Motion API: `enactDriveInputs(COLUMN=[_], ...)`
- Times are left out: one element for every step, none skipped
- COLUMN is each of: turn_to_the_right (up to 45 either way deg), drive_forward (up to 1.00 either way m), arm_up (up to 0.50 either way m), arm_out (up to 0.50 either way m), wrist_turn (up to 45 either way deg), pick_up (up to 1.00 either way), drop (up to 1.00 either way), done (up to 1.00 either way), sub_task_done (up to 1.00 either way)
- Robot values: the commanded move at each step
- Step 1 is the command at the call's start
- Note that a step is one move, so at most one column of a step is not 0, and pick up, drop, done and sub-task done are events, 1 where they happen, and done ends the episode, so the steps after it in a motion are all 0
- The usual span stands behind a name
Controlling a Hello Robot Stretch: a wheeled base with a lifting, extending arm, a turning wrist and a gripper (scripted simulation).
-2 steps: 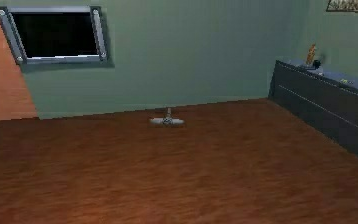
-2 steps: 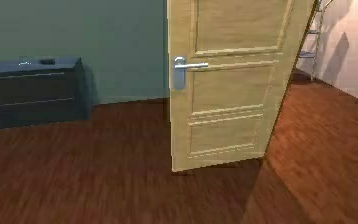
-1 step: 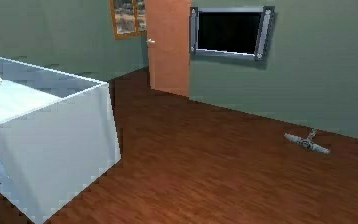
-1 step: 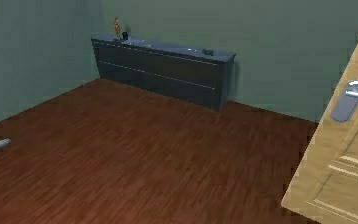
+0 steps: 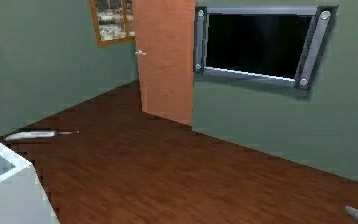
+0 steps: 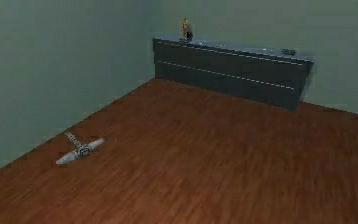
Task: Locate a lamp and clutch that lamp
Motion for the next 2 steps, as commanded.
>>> enactDriveInputs(turn_to_the_right=[0.0, -15.0], drive_forward=[0.55, 0.0], arm_up=[0.0, 0.0], arm_out=[0.0, 0.0], wrist_turn=[0.0, 0.0], pick_up=[0.0, 0.0], drop=[0.0, 0.0], done=[0.0, 0.0], sub_task_done=[0.0, 0.0])
